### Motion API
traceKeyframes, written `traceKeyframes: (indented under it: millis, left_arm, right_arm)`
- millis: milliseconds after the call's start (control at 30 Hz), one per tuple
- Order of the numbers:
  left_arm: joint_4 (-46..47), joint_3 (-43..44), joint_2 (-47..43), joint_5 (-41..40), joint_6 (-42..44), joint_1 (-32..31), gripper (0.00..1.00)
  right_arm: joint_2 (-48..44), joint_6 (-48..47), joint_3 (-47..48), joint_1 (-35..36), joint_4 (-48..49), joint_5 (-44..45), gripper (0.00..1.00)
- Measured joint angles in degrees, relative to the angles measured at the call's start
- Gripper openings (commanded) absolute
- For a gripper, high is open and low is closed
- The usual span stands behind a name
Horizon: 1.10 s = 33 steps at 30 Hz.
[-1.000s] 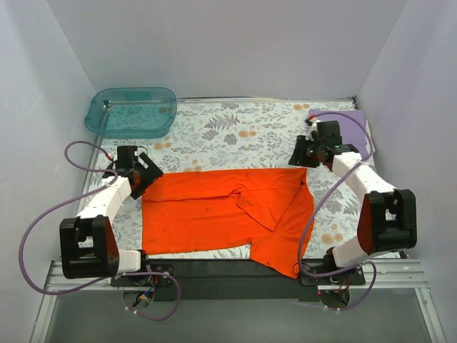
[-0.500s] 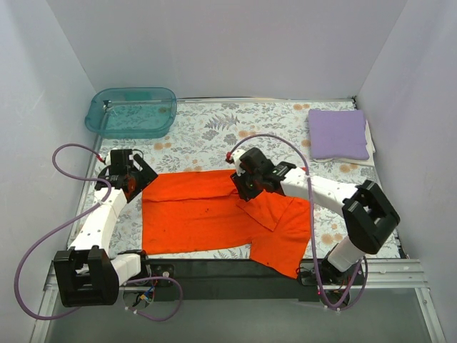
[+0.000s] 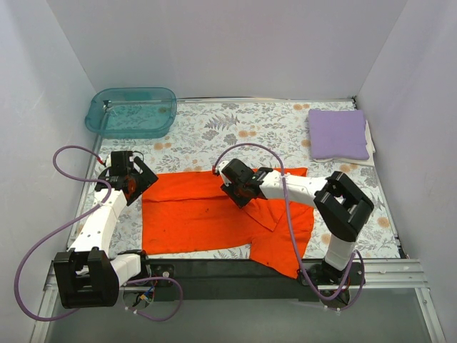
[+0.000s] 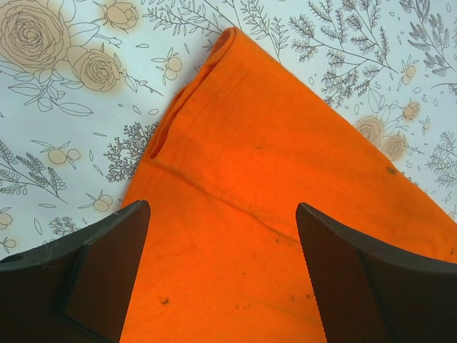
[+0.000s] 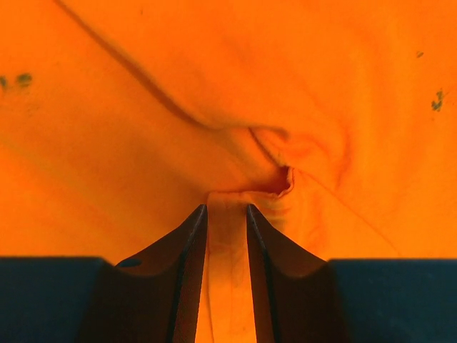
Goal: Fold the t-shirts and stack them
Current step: Fold the tshirt
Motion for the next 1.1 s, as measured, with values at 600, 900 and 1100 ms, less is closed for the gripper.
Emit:
traceKeyframes:
  millis: [600,900,1100]
  left_arm:
    - [0.07,-0.02,0.00,0.46,0.02,0.00,0.77]
    - [0.24,-0.04,0.00,0.46,0.04,0.00,0.77]
    - [0.31,-0.52,0.00,0.52,0.07,0.00,0.77]
  right_arm:
    - [2.97,-1.46,1.55,0.98,-0.15,2.49,0.10]
    - [-0.11,-2.32,1.75,1.03,-2.86,1.38,0.08]
    - [-2.25,-4.04,1.84,1.09,-3.87,-0.68,0.07]
